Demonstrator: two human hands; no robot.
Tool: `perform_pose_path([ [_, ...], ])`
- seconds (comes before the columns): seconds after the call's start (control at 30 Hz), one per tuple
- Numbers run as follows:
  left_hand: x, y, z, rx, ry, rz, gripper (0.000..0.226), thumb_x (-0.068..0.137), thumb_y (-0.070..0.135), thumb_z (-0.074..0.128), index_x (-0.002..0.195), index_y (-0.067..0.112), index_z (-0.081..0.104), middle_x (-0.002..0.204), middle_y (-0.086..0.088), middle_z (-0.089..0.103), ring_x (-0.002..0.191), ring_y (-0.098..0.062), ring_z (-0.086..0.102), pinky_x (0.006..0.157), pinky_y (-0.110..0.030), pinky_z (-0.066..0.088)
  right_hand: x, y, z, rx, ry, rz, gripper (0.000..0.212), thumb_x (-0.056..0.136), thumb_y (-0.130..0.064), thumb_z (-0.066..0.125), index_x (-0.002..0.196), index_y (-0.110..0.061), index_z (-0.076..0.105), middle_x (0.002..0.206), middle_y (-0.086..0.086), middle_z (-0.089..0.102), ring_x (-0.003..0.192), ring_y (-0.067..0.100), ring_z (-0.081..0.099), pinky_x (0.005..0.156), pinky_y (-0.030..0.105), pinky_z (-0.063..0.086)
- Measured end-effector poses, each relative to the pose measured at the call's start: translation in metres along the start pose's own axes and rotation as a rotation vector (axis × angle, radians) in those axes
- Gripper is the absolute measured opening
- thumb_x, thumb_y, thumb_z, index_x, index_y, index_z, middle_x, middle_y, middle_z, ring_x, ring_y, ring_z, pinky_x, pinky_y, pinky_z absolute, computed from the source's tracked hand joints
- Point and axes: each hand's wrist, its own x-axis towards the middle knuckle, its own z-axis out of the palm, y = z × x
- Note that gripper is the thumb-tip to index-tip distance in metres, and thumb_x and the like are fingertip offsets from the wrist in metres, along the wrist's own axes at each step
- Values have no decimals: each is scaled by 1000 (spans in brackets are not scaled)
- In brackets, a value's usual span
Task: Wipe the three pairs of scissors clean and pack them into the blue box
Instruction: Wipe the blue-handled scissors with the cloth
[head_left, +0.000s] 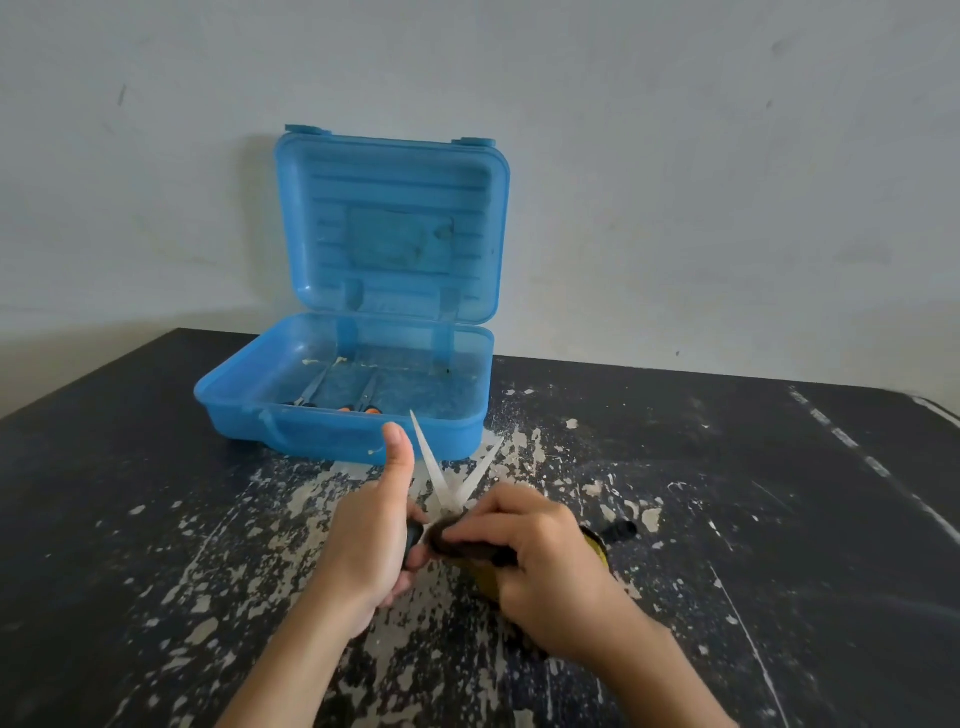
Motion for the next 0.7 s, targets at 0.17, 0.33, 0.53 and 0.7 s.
perform_pose_path([
  [0.17, -4, 5, -1, -11, -13, 51, 94, 56, 85, 29, 73, -3, 56, 52, -12, 42, 29, -12, 28, 31, -17, 20, 1, -1, -15, 160, 29, 154, 38, 75, 9, 59, 93, -20, 74, 90, -7, 65, 84, 5, 59, 76, 19, 49],
  [0.33, -6, 6, 1, 103, -48, 113, 71, 63, 73, 50, 63, 3, 54, 56, -13, 38, 32, -15, 28, 32, -18, 20, 4, -14, -12, 586, 153, 271, 36, 78, 10, 61, 91, -21, 73, 86, -7, 73, 75, 1, 66, 73, 16, 50],
  [0.53, -5, 2, 2, 78, -107, 63, 37, 81, 34, 66, 66, 2, 58, 44, -3, 38, 32, -14, 27, 34, -16, 18, 4, 5, -23, 649, 448, 356, 34, 79, 11, 60, 88, -18, 73, 86, -5, 73, 83, 7, 67, 76, 18, 52],
  [0.7, -8, 4, 3, 52, -182, 77, 49, 79, 49, 62, 68, 3, 52, 45, -4, 37, 31, -13, 26, 33, -18, 16, 0, 18, -4, -77, 299, 89, 38, 74, 9, 65, 105, -12, 69, 99, 1, 62, 90, 13, 57, 79, 17, 47],
])
